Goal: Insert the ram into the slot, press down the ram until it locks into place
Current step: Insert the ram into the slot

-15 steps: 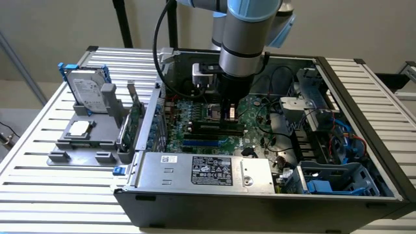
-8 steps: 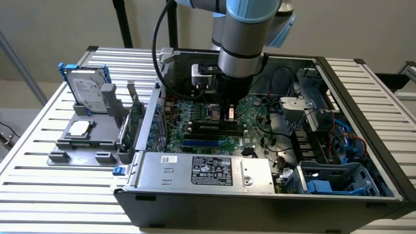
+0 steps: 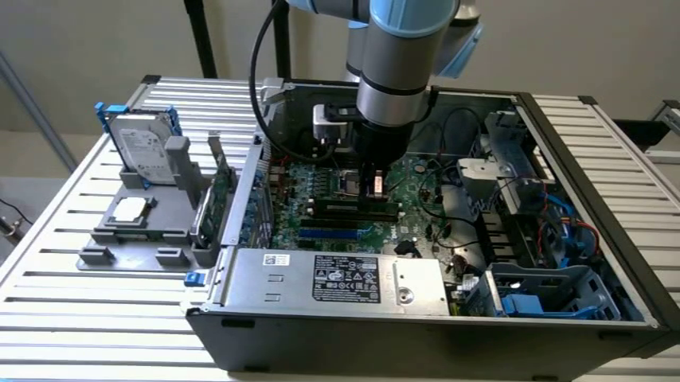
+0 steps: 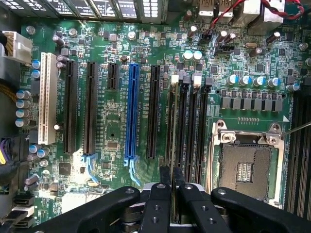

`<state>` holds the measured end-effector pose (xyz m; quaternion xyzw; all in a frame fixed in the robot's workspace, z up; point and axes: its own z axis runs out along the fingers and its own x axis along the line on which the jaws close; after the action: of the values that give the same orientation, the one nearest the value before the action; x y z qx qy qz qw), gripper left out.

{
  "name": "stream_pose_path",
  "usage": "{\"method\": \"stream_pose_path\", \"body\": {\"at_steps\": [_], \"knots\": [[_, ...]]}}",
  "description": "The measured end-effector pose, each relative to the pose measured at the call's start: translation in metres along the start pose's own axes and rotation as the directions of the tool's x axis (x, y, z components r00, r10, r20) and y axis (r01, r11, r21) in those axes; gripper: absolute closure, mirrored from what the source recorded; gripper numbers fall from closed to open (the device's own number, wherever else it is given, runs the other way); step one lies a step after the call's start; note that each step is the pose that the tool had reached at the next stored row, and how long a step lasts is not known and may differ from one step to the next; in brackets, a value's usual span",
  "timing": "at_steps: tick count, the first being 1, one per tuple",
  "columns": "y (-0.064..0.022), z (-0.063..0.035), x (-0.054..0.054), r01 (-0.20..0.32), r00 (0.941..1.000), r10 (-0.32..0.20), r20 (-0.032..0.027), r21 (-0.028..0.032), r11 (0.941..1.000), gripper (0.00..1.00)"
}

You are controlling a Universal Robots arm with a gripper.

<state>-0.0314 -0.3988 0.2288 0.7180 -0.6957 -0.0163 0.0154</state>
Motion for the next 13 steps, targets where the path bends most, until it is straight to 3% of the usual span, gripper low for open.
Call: {"method": "stream_pose_path", "body": {"at_steps": [13], "knots": [[-0.0013, 0.0012, 0.0, 0.005, 1.0, -0.005, -0.0006, 0.0, 1.0, 0.87]]}}
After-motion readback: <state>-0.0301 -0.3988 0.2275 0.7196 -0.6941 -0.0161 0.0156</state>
